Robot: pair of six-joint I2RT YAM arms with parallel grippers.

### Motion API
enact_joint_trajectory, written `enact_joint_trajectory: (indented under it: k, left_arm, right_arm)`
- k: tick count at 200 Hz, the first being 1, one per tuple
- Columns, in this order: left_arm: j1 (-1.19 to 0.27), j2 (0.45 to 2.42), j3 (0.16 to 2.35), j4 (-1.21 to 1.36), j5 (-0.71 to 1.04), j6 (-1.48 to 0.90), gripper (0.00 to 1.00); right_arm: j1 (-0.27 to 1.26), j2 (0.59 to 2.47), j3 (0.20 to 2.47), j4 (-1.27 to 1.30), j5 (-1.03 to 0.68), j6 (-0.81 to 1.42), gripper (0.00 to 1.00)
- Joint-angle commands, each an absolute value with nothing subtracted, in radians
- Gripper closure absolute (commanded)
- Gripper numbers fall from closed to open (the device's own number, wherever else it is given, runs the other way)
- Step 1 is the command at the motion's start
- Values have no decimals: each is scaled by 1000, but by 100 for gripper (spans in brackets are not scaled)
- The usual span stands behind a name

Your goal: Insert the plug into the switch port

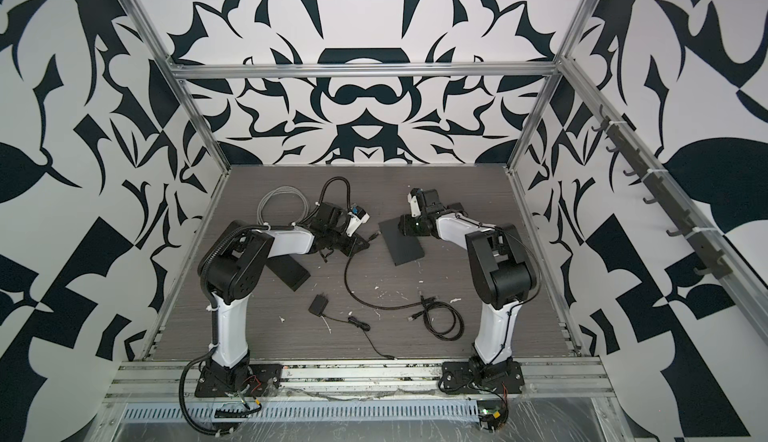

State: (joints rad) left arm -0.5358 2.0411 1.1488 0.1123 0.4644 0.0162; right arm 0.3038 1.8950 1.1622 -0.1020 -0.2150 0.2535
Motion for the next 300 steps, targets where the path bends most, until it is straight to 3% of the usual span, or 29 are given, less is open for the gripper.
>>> enact_joint_trajectory:
  k: [1,129,195,300]
  left_arm:
    - [-531,2029,1171,23,447,54,99]
    - [-531,2150,1349,-156,334,142,100]
    - [-533,2159,1357,-171,383,156,100]
    - [-532,2204,1436,-223,446,206,99]
  right_arm:
    - [313,1904,1204,-136,-173,216,44]
    - [313,2029,1346,-192,-182,121,43]
    - [313,2046,1355,-183,-200,106,44]
    - [308,2102,1440,-267,-378,-11,44]
